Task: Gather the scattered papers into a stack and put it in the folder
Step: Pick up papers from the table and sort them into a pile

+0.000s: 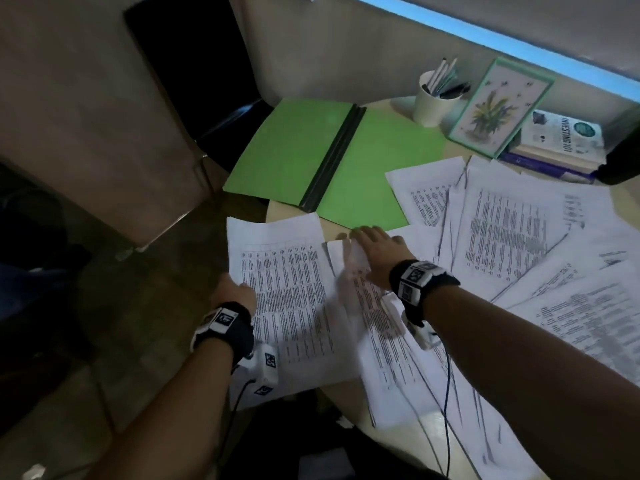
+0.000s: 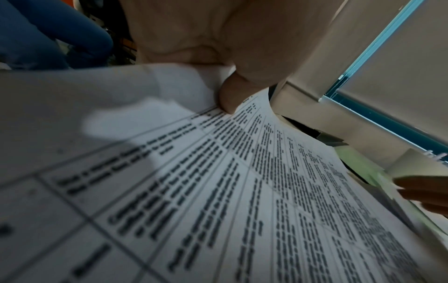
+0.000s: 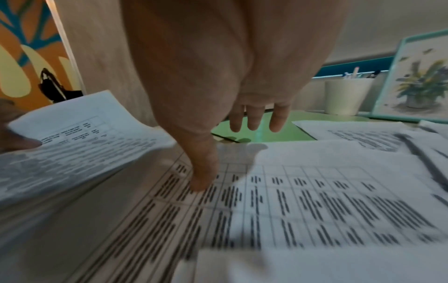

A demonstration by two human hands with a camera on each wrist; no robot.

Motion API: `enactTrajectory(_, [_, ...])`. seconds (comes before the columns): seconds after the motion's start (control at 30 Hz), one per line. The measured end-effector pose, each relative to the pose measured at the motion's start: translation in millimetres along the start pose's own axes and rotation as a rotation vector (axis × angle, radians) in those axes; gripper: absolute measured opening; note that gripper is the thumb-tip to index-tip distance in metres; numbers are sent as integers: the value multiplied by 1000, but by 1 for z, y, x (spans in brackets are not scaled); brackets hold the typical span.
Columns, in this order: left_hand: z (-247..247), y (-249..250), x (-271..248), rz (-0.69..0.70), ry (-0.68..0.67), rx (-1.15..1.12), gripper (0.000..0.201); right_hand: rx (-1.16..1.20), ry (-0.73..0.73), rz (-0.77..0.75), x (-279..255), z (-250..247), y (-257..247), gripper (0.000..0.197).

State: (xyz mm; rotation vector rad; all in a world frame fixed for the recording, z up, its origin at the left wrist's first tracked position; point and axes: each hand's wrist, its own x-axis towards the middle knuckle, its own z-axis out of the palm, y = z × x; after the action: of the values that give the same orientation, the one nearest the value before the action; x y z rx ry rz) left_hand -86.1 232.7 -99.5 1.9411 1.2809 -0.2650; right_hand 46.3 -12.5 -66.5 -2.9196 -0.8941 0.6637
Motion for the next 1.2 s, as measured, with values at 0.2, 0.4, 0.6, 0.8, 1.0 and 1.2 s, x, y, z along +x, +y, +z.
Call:
enactTrajectory(0.2, [-2, 3, 8, -23, -27, -10, 47, -132, -73, -74, 33, -9, -12, 94])
enactTrajectory(0.4, [-3, -6, 15, -21, -54, -5, 47, -201, -112, 20, 39, -9, -8, 96])
enactTrajectory(0.6, [-4, 6, 19, -8, -63, -11, 51, -149, -101, 13, 41, -17, -1, 69])
enactTrajectory(0.8, [-5, 9, 19, 11, -53, 23, 53, -44, -40, 7, 30, -15, 6, 53])
enactTrajectory(1.0, [-2, 5, 18, 11, -47, 68, 51, -41, -89, 22, 21, -4, 10, 90])
enactTrajectory(1.2, [-4, 6, 11, 17, -34, 93, 53, -134, -62, 59, 19, -5, 4, 65])
